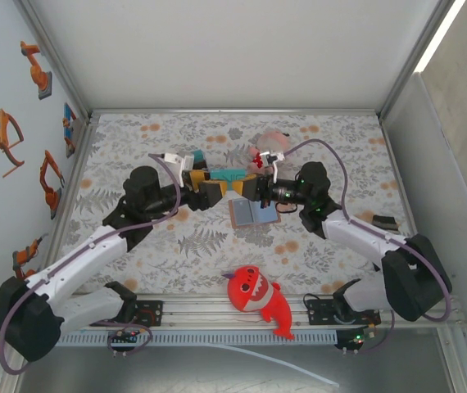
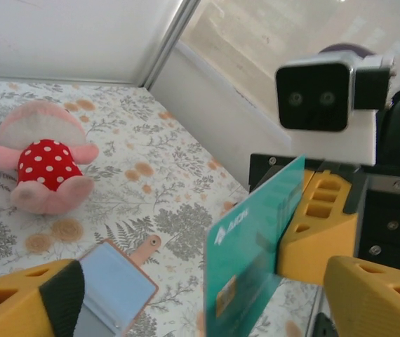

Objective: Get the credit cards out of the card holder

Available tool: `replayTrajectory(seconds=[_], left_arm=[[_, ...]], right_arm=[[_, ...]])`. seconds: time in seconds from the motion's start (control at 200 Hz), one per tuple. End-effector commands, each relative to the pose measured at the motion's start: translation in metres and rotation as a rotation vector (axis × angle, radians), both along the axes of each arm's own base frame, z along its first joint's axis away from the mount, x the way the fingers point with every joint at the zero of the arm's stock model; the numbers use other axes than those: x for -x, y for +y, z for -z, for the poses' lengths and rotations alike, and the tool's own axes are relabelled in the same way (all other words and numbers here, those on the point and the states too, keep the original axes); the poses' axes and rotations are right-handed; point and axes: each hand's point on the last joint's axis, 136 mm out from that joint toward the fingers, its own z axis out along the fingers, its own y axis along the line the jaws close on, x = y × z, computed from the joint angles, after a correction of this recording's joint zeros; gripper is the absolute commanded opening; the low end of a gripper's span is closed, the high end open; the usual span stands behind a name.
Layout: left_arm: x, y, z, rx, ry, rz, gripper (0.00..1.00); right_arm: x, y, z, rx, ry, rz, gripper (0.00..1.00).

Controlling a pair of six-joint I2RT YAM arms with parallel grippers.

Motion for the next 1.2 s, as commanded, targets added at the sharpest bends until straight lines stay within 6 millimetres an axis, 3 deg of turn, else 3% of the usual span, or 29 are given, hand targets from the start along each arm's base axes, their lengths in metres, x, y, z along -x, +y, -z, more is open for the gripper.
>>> replayTrajectory(seconds=[0.0, 0.07, 0.245, 0.421, 0.491, 0.666, 0.851, 0.972, 1.122, 1.197], left_arm=[[0.013, 0.010, -0.021, -0.101, -0.112, 0.035, 0.94], [0.019, 0.012, -0.025, -0.151, -0.156, 0.062, 1.00], [0.027, 0.012, -0.020, -0.273, -0.200, 0.146, 1.00], [0.043, -0.006, -0.022, -0.277, -0.215, 0.335, 0.86], [0.045, -0.011, -0.019, -0.294, -0.199, 0.390, 0.76], [0.050, -0.025, -0.012, -0.306, -0.150, 0.508, 0.61], [0.052, -0.034, -0.004, -0.306, -0.134, 0.551, 0.52], [0.052, -0.036, 0.002, -0.317, -0.117, 0.561, 0.39], [0.052, -0.036, 0.008, -0.328, -0.103, 0.567, 0.36], [0.052, -0.036, 0.011, -0.333, -0.098, 0.570, 0.26]], right_arm=[[0.007, -0.003, 0.003, 0.043, -0.028, -0.010, 0.00], [0.006, -0.005, 0.013, 0.110, -0.026, 0.009, 0.00], [0.018, -0.011, 0.018, 0.204, -0.048, 0.001, 0.00], [0.037, -0.015, 0.012, 0.231, -0.081, -0.074, 0.00], [0.044, -0.016, 0.010, 0.233, -0.096, -0.103, 0.00], [0.049, -0.019, 0.009, 0.264, -0.117, -0.117, 0.00], [0.051, -0.018, 0.010, 0.262, -0.119, -0.135, 0.00], [0.052, -0.018, 0.008, 0.258, -0.121, -0.140, 0.00], [0.053, -0.017, 0.006, 0.249, -0.128, -0.147, 0.00], [0.053, -0.017, 0.005, 0.245, -0.130, -0.149, 0.00]])
